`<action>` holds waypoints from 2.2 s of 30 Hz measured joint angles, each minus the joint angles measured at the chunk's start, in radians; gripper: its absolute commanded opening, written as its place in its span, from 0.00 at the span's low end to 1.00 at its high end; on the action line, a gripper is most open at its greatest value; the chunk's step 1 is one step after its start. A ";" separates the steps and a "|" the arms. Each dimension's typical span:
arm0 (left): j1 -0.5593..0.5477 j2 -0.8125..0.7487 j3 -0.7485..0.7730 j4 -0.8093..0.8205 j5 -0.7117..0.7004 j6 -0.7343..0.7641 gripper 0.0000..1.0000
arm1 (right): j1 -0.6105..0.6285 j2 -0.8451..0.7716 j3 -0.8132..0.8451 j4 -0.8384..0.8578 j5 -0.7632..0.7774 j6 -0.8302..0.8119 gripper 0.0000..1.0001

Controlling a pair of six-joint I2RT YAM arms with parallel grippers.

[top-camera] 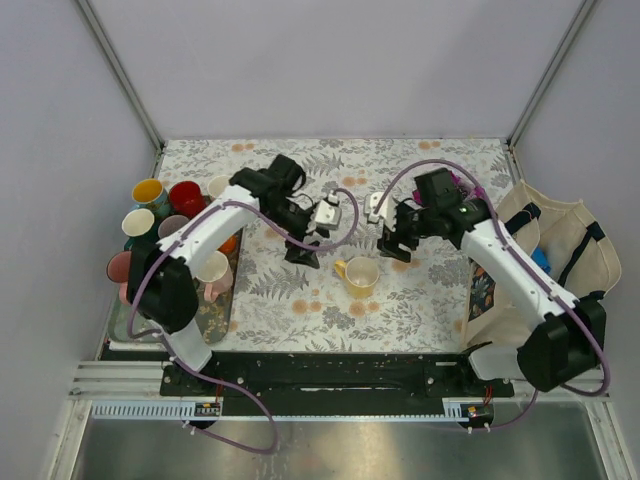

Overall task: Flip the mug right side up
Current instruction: Move the cup to the tray.

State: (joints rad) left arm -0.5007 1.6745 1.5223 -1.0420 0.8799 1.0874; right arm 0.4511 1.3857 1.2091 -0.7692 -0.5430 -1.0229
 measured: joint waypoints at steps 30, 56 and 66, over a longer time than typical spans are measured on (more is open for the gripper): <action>-0.226 0.190 -0.080 0.234 -0.229 -0.160 0.00 | -0.245 -0.329 -0.406 0.339 0.120 0.755 0.96; 0.395 -0.840 -0.179 -0.345 -0.605 -0.169 0.00 | -0.245 -0.119 -0.309 0.470 0.170 0.900 0.94; 0.403 -1.015 -0.242 -0.378 -0.806 -0.216 0.00 | -0.245 -0.107 -0.305 0.488 0.156 0.917 0.94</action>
State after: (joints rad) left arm -0.0978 0.6598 1.2800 -1.4204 0.0734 0.8711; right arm 0.2062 1.2785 0.9039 -0.2813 -0.3870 -0.1059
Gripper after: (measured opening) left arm 0.209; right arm 0.938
